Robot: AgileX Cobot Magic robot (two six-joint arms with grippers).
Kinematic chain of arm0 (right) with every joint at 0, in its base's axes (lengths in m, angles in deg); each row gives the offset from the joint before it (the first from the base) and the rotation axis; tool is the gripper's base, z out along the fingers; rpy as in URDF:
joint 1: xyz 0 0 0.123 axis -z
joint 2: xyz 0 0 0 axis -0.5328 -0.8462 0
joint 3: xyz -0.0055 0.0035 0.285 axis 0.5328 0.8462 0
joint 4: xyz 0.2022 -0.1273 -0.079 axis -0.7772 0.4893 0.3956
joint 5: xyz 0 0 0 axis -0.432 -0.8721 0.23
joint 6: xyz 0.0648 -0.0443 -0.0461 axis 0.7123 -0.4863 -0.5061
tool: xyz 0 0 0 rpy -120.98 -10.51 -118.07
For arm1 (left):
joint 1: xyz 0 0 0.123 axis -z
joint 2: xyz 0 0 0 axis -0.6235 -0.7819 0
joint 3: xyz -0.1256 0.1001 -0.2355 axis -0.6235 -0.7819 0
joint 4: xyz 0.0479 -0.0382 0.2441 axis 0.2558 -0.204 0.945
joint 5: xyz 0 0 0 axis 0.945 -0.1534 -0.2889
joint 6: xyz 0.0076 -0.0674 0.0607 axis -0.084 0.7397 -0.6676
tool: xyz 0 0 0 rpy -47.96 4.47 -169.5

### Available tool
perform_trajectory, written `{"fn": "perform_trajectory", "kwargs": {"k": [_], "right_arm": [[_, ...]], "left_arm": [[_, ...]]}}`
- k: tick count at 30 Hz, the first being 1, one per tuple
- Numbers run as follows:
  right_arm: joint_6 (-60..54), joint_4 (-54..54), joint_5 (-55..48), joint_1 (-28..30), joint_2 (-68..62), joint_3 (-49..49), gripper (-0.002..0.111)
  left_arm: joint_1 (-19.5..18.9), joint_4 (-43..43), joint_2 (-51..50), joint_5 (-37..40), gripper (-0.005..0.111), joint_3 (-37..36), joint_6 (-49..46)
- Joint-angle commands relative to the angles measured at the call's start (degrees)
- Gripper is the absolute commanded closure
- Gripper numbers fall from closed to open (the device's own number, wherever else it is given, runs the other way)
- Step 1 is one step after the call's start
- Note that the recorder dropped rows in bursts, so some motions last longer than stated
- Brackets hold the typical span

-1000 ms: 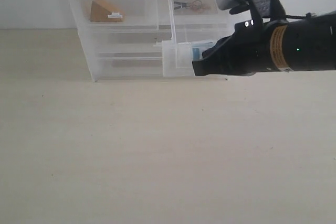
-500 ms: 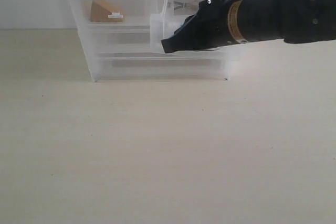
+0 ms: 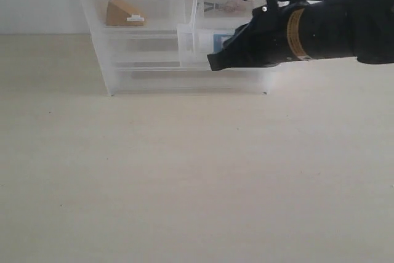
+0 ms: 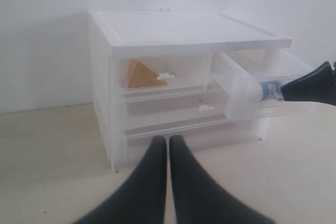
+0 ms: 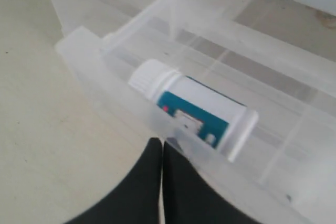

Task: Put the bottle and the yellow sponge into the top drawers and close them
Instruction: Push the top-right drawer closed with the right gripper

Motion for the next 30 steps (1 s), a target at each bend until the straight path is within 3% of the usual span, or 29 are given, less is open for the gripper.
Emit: {"fn": "perform_trajectory", "kwargs": {"k": [1,4,9,12,30], "right_arm": [[0.12,-0.98,-3.54,1.07,3.8,3.99,0.107],[0.12,-0.98,-7.27,1.07,3.87,4.15,0.107],[0.12,-1.2,0.94,1.07,3.87,2.56,0.107],[-0.05,-1.2,-9.32,1.07,3.87,3.62,0.107],[-3.09,-0.08,-10.39,1.07,-1.76,-6.49,0.107]], "left_arm": [[0.36,-0.15,-0.07,0.32,0.103,-0.33,-0.29],[0.36,-0.15,-0.07,0.32,0.103,-0.33,-0.29],[0.36,-0.15,-0.07,0.32,0.103,-0.33,-0.29],[0.36,-0.15,-0.07,0.32,0.103,-0.33,-0.29],[0.36,-0.15,-0.07,0.43,0.103,-0.33,-0.29]]}}
